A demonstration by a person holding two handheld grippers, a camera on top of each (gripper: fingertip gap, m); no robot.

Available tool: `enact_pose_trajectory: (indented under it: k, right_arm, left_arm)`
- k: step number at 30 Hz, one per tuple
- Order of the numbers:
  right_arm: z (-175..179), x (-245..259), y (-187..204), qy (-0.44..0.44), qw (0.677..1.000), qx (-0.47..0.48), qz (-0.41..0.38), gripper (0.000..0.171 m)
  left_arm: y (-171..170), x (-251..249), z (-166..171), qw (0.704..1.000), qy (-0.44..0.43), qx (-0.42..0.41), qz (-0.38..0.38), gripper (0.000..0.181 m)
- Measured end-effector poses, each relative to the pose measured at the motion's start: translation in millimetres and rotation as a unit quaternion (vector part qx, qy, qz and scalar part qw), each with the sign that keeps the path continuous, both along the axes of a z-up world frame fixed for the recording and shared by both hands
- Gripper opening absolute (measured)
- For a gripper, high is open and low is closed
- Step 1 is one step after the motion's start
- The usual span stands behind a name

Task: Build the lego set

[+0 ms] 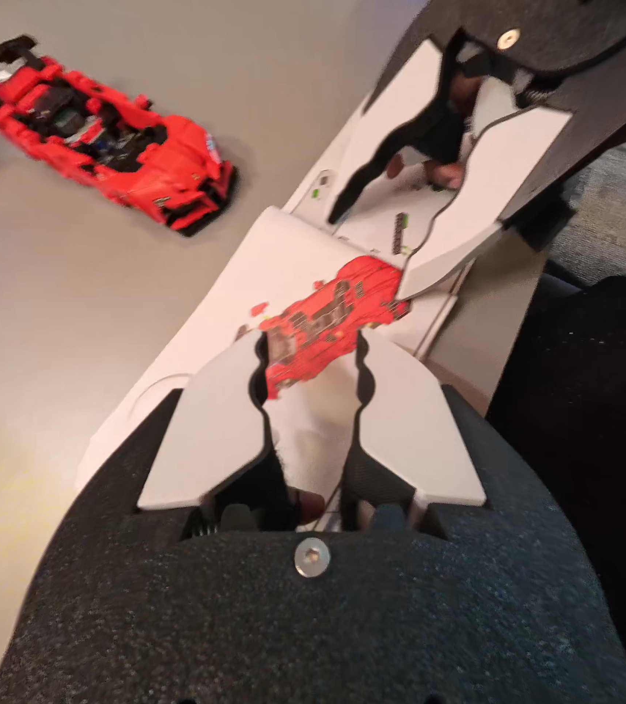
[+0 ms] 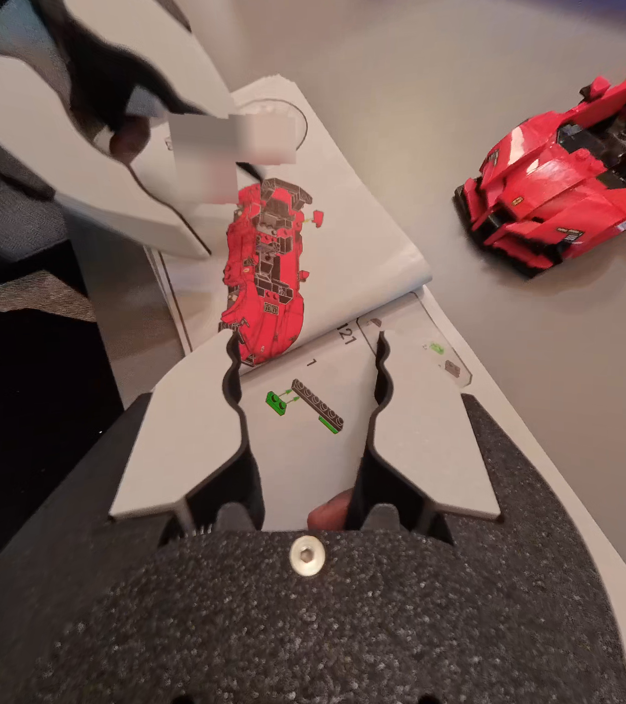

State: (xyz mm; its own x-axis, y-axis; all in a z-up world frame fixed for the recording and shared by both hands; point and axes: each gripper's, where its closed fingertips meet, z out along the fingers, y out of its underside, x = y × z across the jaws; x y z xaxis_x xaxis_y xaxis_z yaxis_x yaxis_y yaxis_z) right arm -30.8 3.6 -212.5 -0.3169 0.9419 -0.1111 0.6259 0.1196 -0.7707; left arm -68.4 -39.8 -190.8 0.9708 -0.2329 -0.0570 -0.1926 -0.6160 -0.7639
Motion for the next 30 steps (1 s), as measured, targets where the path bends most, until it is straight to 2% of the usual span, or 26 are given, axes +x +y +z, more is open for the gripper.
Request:
enact_pose_trajectory:
  k: [2,7,10,12,15,18,19,20,21,22,23,24,27,28,29,30]
  right_arm:
    - [0,3,4,0.0,1.0,-0.005,0.01,0.068]
    - [0,14,19,-0.001,1.0,-0.008,0.018,0.068]
    - [3,26,21,0.004,0.998,-0.02,0.051,0.063]
    - [12,28,24,0.032,0.998,-0.018,0.054,0.068]
    - [35,24,29,0.065,0.997,-0.014,0.025,0.083]
    - [46,20,26,0.063,0.998,0.015,0.011,0.121]
    - [47,19,26,0.059,0.998,0.035,0.007,0.129]
    - [47,17,29,0.056,0.997,0.056,-0.005,0.127]
    - [47,15,32,0.052,0.996,0.072,-0.022,0.112]
    - [50,15,34,0.055,0.995,0.08,-0.033,0.07]
    - [56,16,30,0.069,0.994,0.079,-0.026,0.004]
    - [62,15,27,0.085,0.993,0.071,-0.027,0.0]
    - [73,15,36,0.099,0.989,0.085,-0.065,0.0]
    - [77,14,43,0.109,0.985,0.097,-0.089,0.005]
    - [82,14,48,0.117,0.981,0.106,-0.111,0.029]
    - [83,15,50,0.117,0.979,0.115,-0.118,0.053]
  left_arm:
    - [-9,-18,5,1.0,0.013,0.001,0.025,0.053]
    - [-23,-39,10,0.999,0.011,0.007,0.041,0.044]
    - [-27,-44,10,0.999,0.008,0.003,0.045,0.041]
    - [-28,-43,9,0.999,0.005,-0.006,0.038,0.042]
    - [-24,-38,16,0.999,-0.008,-0.007,0.03,0.075]
    - [-19,-28,29,0.999,-0.031,-0.001,0.019,0.112]
    - [-18,-26,32,0.999,-0.029,-0.003,0.017,0.124]
    - [-16,-24,34,1.0,-0.021,-0.003,0.013,0.124]
    - [-14,-19,36,1.0,-0.017,-0.002,-0.002,0.109]
    - [-16,-9,37,0.999,-0.023,-0.006,-0.031,0.048]
    - [-15,0,40,0.998,-0.04,-0.003,-0.048,0.0]
    - [-11,2,43,0.998,-0.047,0.006,-0.038,0.0]
    - [-4,-10,48,1.0,0.015,0.013,0.009,0.0]
    - [-2,-10,51,1.0,0.017,0.014,0.018,0.001]
    - [1,-10,54,0.999,0.013,0.017,0.032,0.029]
    - [4,-14,56,0.998,0.016,0.019,0.057,0.097]
